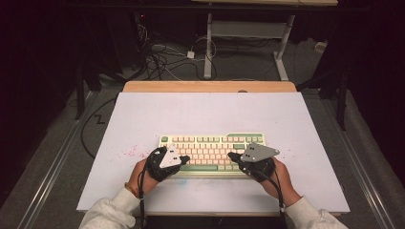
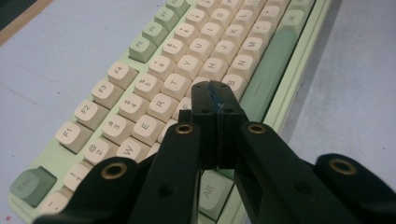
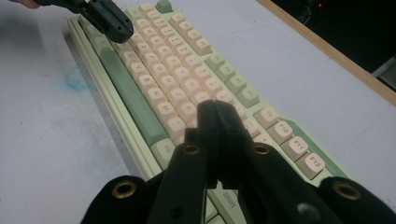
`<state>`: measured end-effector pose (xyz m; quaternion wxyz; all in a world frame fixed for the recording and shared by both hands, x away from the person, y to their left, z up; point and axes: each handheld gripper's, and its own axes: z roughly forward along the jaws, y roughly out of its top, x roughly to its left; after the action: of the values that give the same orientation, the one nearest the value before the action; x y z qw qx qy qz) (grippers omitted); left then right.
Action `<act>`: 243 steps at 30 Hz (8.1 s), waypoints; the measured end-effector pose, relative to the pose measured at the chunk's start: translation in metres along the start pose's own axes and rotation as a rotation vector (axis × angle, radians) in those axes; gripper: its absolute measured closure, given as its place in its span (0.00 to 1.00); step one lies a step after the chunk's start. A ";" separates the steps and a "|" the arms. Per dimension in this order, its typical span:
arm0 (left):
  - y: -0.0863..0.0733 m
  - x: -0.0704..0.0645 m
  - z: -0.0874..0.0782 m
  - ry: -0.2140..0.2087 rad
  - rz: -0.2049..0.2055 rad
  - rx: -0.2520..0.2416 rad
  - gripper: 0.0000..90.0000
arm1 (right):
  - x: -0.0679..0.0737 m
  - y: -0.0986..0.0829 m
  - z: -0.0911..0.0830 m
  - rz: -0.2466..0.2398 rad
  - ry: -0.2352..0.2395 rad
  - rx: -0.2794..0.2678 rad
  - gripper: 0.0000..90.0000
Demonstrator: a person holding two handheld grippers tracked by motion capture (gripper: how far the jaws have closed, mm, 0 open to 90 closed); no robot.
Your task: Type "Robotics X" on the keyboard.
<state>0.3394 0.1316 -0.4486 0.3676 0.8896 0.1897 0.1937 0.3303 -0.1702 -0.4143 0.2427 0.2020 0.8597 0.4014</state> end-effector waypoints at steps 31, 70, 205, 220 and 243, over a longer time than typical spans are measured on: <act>0.005 0.002 0.014 0.011 0.009 0.078 0.97 | 0.000 -0.003 0.001 -0.010 0.006 0.025 1.00; -0.004 0.018 -0.013 0.077 -0.044 0.014 0.97 | 0.001 -0.004 0.001 -0.019 -0.004 0.025 1.00; 0.004 0.001 -0.018 0.040 0.003 -0.028 0.92 | 0.002 -0.003 -0.004 -0.015 0.002 0.001 0.95; 0.007 -0.016 0.003 -0.035 0.051 0.018 0.92 | 0.003 -0.003 -0.003 -0.018 0.008 0.004 0.95; 0.007 -0.015 0.012 -0.036 0.052 0.034 0.92 | 0.003 -0.003 -0.002 -0.019 0.011 0.011 0.94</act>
<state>0.3335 0.1130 -0.4540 0.3504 0.9038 0.1631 0.1837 0.3263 -0.1714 -0.4169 0.2406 0.1927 0.8652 0.3956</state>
